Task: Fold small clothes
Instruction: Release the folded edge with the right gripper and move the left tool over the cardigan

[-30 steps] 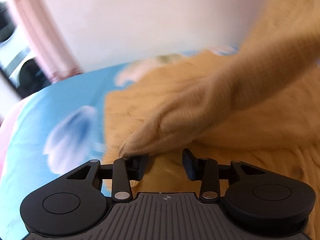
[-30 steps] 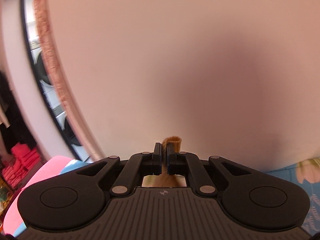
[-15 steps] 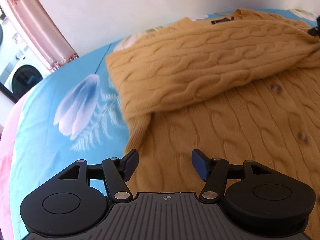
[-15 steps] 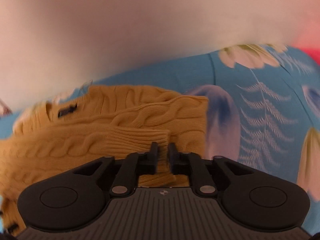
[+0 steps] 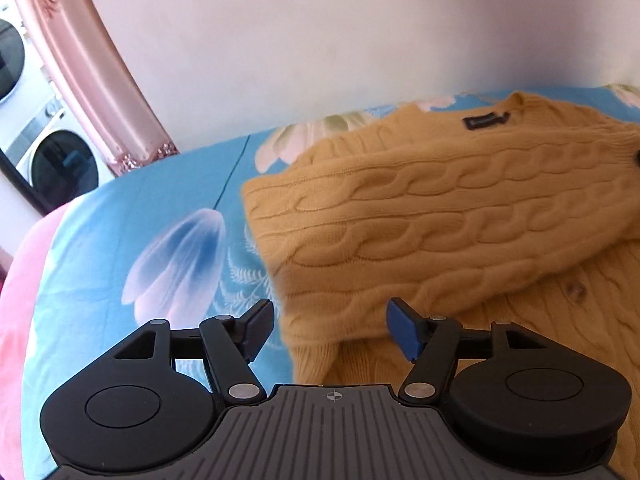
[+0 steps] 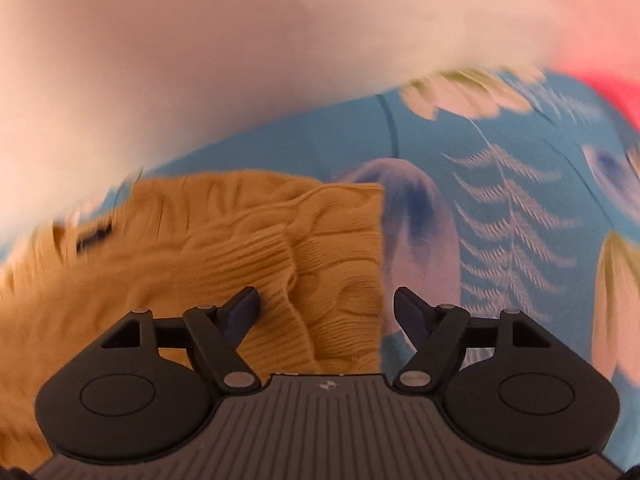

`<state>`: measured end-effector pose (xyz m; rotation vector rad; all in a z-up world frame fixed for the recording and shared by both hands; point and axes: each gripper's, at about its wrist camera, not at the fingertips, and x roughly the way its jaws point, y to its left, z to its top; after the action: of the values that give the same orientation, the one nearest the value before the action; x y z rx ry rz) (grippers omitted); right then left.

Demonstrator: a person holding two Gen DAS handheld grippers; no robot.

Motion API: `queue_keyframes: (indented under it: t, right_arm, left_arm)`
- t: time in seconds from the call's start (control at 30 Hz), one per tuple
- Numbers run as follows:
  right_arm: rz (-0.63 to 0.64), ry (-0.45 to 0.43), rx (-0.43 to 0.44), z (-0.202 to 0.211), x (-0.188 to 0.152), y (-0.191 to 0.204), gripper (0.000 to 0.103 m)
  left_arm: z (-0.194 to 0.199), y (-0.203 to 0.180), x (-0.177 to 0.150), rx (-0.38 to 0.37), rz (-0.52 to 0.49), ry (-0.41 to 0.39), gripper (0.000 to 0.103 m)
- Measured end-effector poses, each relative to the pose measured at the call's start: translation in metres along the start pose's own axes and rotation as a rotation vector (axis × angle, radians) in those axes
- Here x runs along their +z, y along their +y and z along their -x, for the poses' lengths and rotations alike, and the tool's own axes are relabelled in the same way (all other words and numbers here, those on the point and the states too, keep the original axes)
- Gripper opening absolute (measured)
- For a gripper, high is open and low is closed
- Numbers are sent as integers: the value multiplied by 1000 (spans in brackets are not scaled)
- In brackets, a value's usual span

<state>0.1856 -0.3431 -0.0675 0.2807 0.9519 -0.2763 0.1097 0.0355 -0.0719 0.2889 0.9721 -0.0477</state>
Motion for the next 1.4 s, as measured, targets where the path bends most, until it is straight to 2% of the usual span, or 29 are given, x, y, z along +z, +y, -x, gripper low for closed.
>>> queue_keyframes:
  t: [0.1,0.17,0.33,0.63,0.77,0.87,1.03,1.13,1.4]
  right_arm:
    - [-2,-1,-15,9,0,-2,81]
    - [0,-14,-18,18,-4,-4,83]
    - [18,-15,-56,36,-32,-12,87]
    - [74,90,-110,53,-91,-20,90]
    - [98,138,-106,63,-108,-21,90]
    - [94,166,-84,72,-118,-23,91]
    - [42,244,31,85,-135,-32,91]
    - [41,279,91,92,-147,-34,91]
    - [77,316,143,111,-167,-38,91]
  left_arm:
    - [-16,0,5,30,15,45,103]
    - [-17,4,2,20,41,58,103]
    - [-2,6,-20,21,57,80,103]
    - [10,-3,-73,17,21,181,103]
    - [23,0,-89,11,19,191,103]
    - [33,1,-95,24,13,200,103]
    - [42,0,-99,85,-20,241,103]
    - [45,2,-100,87,-24,273,103]
    - [52,0,-106,110,-53,281,103]
